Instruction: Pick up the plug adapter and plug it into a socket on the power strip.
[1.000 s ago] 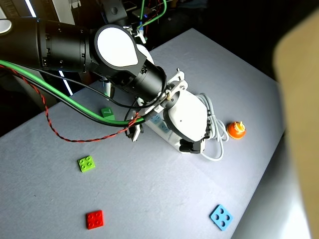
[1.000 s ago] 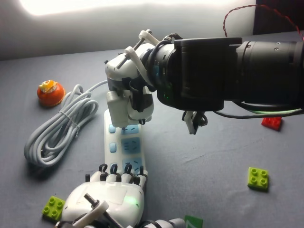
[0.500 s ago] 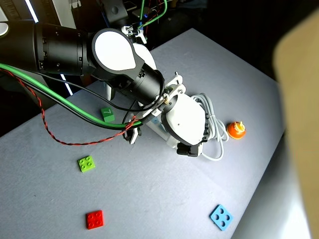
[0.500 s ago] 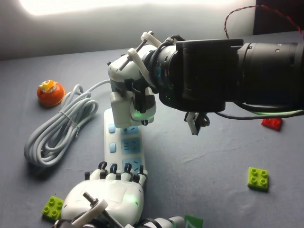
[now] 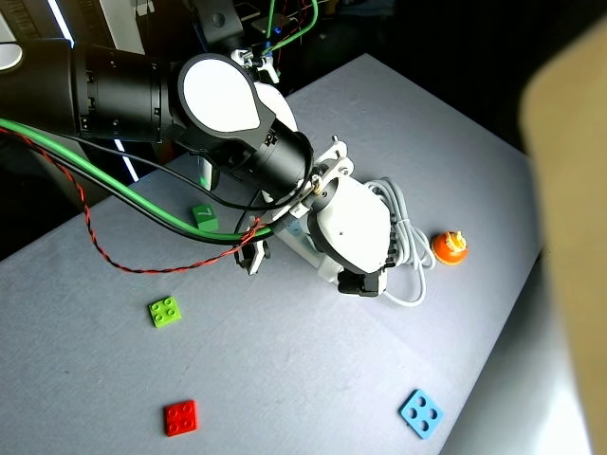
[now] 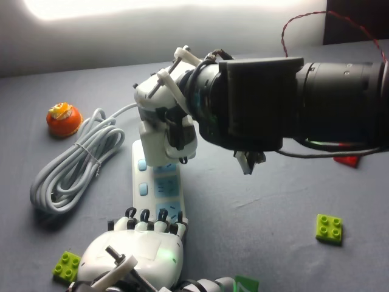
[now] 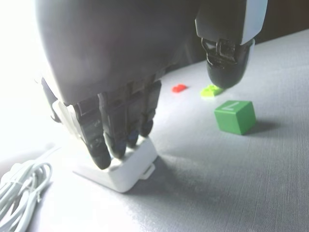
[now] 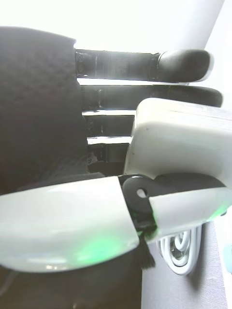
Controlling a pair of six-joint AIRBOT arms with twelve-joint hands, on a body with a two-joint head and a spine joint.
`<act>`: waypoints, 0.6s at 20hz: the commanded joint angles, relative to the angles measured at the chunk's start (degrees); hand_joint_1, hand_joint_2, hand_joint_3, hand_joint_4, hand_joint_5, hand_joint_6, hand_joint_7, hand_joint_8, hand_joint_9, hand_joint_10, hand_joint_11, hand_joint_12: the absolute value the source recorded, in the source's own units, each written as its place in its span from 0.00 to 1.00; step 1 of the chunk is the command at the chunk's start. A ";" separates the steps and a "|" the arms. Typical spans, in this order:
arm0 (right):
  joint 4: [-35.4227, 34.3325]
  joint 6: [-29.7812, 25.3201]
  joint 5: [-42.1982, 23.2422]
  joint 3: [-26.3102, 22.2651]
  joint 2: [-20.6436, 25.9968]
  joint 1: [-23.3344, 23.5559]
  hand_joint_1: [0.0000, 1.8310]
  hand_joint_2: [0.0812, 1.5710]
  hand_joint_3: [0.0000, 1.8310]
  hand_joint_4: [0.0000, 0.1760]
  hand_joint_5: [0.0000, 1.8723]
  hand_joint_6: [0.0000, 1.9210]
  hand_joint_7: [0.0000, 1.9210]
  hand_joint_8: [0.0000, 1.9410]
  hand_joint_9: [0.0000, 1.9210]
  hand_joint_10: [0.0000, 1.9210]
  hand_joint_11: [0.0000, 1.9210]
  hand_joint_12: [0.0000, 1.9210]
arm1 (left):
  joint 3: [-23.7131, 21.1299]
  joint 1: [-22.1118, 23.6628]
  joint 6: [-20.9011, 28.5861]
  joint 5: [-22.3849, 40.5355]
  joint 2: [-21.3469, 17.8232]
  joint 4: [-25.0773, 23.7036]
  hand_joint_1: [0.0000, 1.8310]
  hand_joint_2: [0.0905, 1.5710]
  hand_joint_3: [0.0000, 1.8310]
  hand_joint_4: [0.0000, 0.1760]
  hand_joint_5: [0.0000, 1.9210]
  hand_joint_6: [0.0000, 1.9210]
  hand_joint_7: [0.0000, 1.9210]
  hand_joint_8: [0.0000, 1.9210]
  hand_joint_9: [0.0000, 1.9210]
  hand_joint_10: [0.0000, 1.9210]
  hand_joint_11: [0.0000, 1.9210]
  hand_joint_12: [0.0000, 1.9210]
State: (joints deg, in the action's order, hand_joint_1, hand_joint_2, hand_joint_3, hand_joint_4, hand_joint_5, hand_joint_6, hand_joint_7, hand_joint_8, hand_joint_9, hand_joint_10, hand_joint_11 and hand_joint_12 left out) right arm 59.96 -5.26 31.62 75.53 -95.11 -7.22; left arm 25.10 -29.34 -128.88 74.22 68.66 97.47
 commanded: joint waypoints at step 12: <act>0.85 1.70 -3.06 -0.13 -1.19 -2.25 0.68 0.73 0.00 0.00 0.44 0.54 0.49 0.65 0.42 0.60 0.34 0.82 | -0.02 -0.31 0.16 1.93 -0.60 -0.96 0.00 0.77 0.00 0.00 0.04 0.00 0.04 0.00 0.03 0.00 0.00 0.13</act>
State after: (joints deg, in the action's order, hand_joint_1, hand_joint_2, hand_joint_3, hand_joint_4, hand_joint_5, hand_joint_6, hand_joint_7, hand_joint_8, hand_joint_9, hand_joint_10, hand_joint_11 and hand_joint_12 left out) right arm 61.30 -3.79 31.16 75.64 -95.83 -8.47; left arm 25.08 -29.52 -128.70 74.08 68.36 97.73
